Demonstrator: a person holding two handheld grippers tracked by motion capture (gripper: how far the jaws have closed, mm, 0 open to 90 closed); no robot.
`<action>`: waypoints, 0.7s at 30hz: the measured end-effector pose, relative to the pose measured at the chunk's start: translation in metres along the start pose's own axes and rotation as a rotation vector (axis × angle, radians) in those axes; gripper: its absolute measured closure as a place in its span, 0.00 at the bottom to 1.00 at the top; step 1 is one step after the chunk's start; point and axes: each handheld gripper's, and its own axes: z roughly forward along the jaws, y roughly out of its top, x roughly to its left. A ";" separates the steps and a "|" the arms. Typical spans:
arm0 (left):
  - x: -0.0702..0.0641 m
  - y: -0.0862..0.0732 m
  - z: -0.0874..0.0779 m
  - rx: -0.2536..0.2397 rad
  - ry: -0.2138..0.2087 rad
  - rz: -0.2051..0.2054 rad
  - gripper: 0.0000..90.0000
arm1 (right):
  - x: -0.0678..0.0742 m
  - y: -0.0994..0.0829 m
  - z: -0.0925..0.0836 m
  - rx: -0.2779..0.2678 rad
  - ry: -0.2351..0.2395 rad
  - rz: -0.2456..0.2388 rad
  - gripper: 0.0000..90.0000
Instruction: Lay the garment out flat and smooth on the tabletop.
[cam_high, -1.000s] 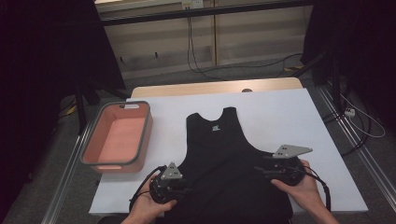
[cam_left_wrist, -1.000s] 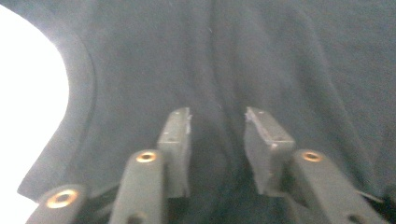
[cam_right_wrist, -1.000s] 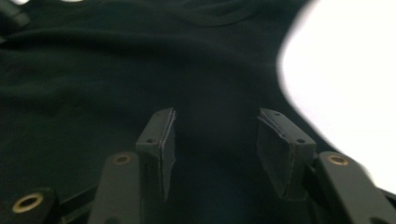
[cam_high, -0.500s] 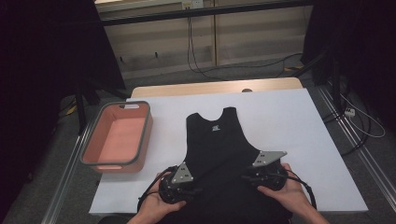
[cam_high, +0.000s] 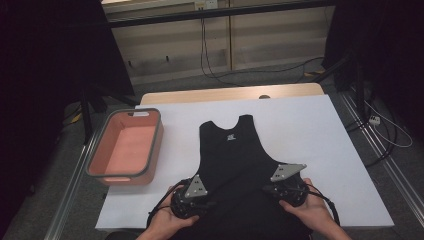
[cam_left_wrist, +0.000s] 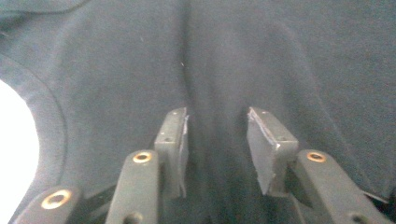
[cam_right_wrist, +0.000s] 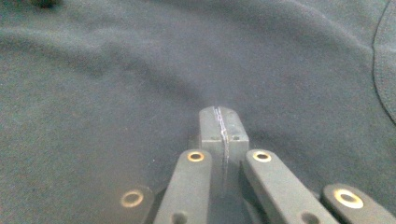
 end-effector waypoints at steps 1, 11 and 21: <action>0.000 0.000 0.000 0.001 -0.003 0.003 0.67 | 0.000 -0.001 -0.001 0.002 0.006 0.005 1.00; 0.001 -0.001 0.001 -0.006 -0.031 -0.047 0.68 | 0.009 -0.012 -0.012 0.018 0.031 -0.004 1.00; -0.002 0.001 -0.003 0.038 -0.065 -0.042 0.96 | 0.015 -0.016 -0.018 0.027 0.039 -0.004 1.00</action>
